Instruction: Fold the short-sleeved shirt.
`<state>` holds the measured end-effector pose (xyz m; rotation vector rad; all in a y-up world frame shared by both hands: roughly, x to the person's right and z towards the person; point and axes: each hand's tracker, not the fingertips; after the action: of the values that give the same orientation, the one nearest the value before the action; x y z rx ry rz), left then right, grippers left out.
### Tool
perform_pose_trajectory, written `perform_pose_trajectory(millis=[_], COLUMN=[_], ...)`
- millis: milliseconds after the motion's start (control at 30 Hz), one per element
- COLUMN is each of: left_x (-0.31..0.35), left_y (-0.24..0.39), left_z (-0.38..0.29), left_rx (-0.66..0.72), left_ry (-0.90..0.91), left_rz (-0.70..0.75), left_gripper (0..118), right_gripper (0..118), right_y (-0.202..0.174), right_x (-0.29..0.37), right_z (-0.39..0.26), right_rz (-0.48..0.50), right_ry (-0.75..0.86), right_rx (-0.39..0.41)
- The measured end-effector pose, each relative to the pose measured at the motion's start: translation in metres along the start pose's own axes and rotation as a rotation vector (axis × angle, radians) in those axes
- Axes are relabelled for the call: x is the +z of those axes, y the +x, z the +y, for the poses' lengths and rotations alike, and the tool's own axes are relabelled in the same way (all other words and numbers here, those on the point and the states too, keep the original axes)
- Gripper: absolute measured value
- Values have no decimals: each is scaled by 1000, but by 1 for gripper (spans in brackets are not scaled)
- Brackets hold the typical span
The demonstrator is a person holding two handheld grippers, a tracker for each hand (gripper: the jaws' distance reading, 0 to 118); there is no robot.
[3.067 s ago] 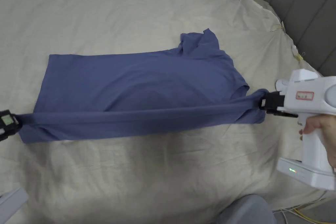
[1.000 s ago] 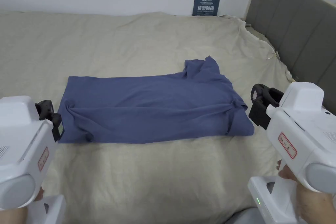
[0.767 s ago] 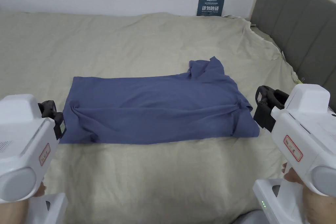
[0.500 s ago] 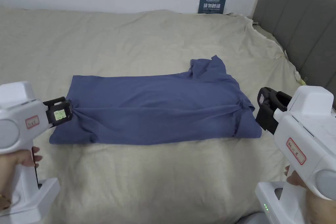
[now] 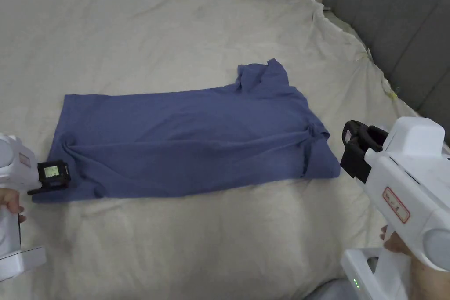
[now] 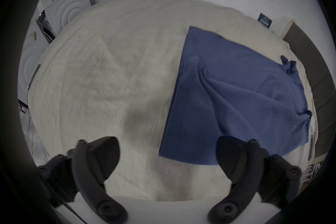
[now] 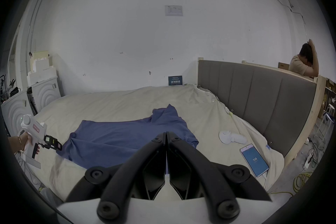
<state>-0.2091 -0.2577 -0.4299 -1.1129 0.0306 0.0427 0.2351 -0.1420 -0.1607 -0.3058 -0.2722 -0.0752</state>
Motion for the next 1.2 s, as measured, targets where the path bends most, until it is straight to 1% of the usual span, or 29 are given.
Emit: perform_pose_trajectory(millis=[67,133,167,200,233,267,300,333,400,500,567,600,633,700,733,800,833,867,900,967,1033,1067,1133,1167,1200], left_x=[-14,-20,-22,-21,-20,-19,-19,-18,-12,1,9,11,14,16,17,18,18,17,17,14,12,11,10,8,7], left_y=[0,3,3,5,8,9,8,7,1,-7,-11,-13,-14,-14,-15,-18,-16,-18,-19,-19,-19,-19,-17,-18,-18], left_z=[6,4,6,3,2,2,4,5,6,8,8,8,8,7,7,6,5,5,4,4,3,2,1,1,1], left_rx=[13,19,14,13,-1,-26,-32,-30,-10,21,31,39,45,55,57,64,72,82,90,97,88,85,89,95,98], left_ry=[-26,-46,-56,-48,-36,-36,-46,-44,-37,32,62,75,80,91,92,98,98,96,96,92,88,88,85,81,79], left_rz=[6,5,-14,-22,-23,-35,-49,-39,-57,-89,-99,-110,-115,-120,-121,-122,-123,-126,-129,-129,-126,-124,-120,-120,-119], left_gripper=[76,44,37,37,22,13,6,3,1,1,1,1,1,1,1,1,1,1,1,1,1,1,1,1,1], right_gripper=[0,0,0,0,0,0,0,0,0,0,0,0,0,3,23,87,112,113,113,113,112,111,98,94,94], right_y=[2,4,5,6,7,10,11,13,15,24,33,39,46,56,62,72,75,77,78,79,82,83,85,85,87], right_x=[-3,-6,-7,-9,-10,-12,-15,-18,-23,-41,-62,-72,-85,-113,-127,-151,-163,-172,-177,-190,-201,-206,-213,-216,-217], right_z=[-2,-4,-5,-6,-7,-8,-8,-7,-3,10,19,21,24,25,23,16,10,3,-2,-13,-27,-33,-44,-48,-50], right_rz=[-6,-14,-17,-20,-24,-25,-25,-24,-20,-16,-51,-39,-24,-10,0,-15,-40,-84,-113,-111,-131,-140,-153,-148,-147], right_ry=[-12,-25,-32,-37,-42,-49,-57,-67,-89,-146,-277,-302,-351,-483,-543,-638,-680,-694,-675,-711,-783,-807,-812,-814,-819], right_rx=[-4,-2,-2,-2,-3,-5,-10,-19,-33,-42,-43,-67,-71,-59,-69,-92,-88,-89,-92,-77,-93,-107,-127,-132,-137])
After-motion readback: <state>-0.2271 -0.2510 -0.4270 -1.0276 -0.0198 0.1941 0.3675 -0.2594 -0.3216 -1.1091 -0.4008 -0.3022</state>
